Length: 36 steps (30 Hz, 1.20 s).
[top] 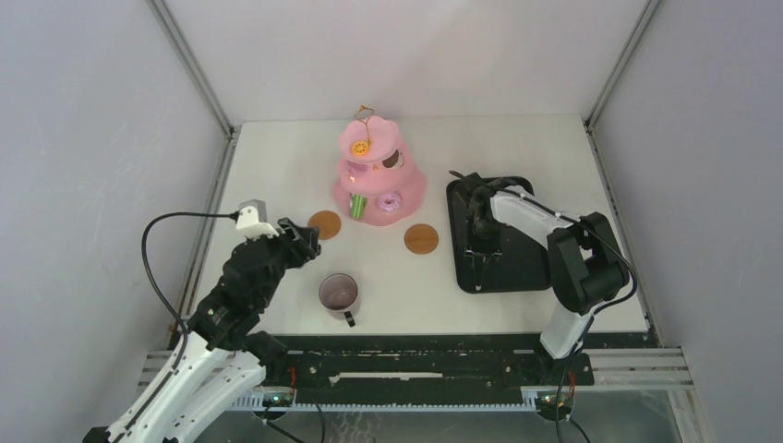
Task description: Serve the afternoon tea
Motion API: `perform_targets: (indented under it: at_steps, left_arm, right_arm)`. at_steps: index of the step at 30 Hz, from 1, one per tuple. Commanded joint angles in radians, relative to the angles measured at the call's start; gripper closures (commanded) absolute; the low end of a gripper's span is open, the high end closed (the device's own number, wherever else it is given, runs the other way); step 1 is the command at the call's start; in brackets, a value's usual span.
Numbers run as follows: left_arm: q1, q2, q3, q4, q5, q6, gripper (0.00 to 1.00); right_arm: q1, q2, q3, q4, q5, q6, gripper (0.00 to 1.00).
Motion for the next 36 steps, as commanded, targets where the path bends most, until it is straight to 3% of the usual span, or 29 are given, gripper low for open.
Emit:
perform_targets:
  at_steps: [1,36]
  left_arm:
    - [0.008,0.004,-0.026,0.049,0.003,-0.023,0.38]
    - [0.028,0.080,-0.023,0.070,0.015,-0.021,0.38]
  right_arm:
    - [-0.018,0.009,0.002,0.029,-0.009,-0.016,0.59]
    - [-0.093,0.193,0.112,0.081,-0.009,-0.052,0.51]
